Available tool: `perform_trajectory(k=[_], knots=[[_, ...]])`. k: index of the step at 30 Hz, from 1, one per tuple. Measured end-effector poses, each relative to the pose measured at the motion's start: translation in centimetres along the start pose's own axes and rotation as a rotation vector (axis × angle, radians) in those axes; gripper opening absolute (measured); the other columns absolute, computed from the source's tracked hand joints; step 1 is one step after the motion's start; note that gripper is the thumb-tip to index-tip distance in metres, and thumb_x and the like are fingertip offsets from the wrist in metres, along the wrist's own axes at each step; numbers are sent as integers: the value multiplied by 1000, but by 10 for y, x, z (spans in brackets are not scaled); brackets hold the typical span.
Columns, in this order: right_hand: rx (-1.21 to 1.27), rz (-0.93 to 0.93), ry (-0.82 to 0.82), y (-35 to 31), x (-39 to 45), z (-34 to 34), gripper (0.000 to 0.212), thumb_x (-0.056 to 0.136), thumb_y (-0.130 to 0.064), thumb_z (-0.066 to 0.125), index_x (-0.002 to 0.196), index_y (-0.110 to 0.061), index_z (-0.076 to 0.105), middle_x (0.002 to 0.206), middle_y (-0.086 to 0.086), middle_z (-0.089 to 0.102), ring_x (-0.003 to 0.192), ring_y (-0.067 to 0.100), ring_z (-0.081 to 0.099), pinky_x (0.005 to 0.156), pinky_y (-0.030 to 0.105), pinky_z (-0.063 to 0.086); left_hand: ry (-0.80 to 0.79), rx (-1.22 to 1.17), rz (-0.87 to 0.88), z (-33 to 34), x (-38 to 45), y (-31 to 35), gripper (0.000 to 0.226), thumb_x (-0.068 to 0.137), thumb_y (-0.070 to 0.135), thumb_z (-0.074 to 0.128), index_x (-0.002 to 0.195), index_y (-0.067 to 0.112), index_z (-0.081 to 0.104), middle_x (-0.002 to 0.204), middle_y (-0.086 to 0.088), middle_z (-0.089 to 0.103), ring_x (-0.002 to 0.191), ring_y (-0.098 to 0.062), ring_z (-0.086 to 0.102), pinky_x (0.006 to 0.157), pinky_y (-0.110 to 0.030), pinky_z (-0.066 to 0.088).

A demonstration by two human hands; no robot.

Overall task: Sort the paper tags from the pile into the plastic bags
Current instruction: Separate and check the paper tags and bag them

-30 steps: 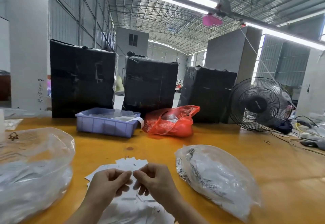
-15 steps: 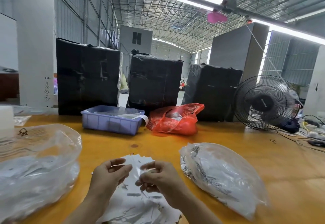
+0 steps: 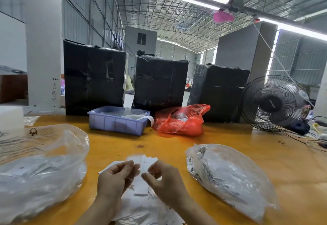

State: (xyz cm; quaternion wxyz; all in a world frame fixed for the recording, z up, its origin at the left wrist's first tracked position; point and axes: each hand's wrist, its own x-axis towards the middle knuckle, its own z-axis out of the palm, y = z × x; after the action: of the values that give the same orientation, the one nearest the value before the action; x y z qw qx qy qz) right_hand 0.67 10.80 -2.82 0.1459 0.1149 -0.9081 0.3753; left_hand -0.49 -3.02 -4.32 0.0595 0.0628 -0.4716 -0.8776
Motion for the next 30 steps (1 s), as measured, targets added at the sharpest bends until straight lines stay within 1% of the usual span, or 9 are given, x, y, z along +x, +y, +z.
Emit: perform_trajectory(k=[3,5,11,16,19,23,25,27,30], knots=[[-358,-10,-109,12,3,-1,55,81,-55,62,119,-16,61,123,2,58,118,17,46,96,26,37,16,25,1,-4,2,-1,6,88,-2,58,85,-2,63,61,-9,71,50,-11,66,46,-14,51],[-447,-7,-185,15,4,3,53,77,-53,67,109,-12,64,120,7,58,114,21,47,87,28,36,24,39,16,-4,2,-1,6,87,-4,58,83,-4,63,61,-11,70,48,-10,65,46,-13,52],[-352,-6,-175,18,5,10,29,85,-28,65,110,-13,68,113,5,66,110,21,56,87,27,41,-3,167,102,-4,2,-3,8,75,-7,71,79,-3,65,61,-11,69,52,-15,61,50,-19,50],[-468,23,-166,21,1,10,63,85,-54,58,136,-19,44,136,2,41,127,23,34,103,30,33,21,230,162,-6,5,-2,17,67,-1,79,78,1,66,59,-5,64,55,-16,53,53,-22,41],[-433,52,-195,20,1,8,62,80,-58,62,125,-17,54,134,2,44,125,21,37,101,27,33,22,253,167,-7,6,-2,21,66,0,80,81,3,66,66,-6,64,53,-12,52,51,-16,41],[-356,-6,-149,15,3,6,30,79,-39,70,74,-14,55,98,9,56,96,18,48,73,26,30,14,242,164,-9,9,-2,22,67,-3,79,83,3,66,67,-4,64,43,-2,51,46,-12,42],[-339,-6,-146,19,5,6,33,79,-38,70,100,-14,62,111,5,55,107,18,47,84,25,34,27,228,156,-9,11,-3,21,68,-2,79,83,5,66,68,-4,65,48,-6,51,52,-18,42],[-414,66,-150,26,5,5,63,75,-53,69,126,-19,53,127,1,47,121,21,39,100,28,35,37,211,150,-11,13,-3,21,68,0,79,84,6,66,69,-4,65,55,-12,49,56,-23,40],[-458,132,-171,26,5,1,63,68,-64,70,108,-16,63,116,5,57,113,23,47,90,32,41,39,193,143,-13,16,-3,21,69,2,79,85,6,66,67,-3,63,57,-14,49,57,-25,39]])
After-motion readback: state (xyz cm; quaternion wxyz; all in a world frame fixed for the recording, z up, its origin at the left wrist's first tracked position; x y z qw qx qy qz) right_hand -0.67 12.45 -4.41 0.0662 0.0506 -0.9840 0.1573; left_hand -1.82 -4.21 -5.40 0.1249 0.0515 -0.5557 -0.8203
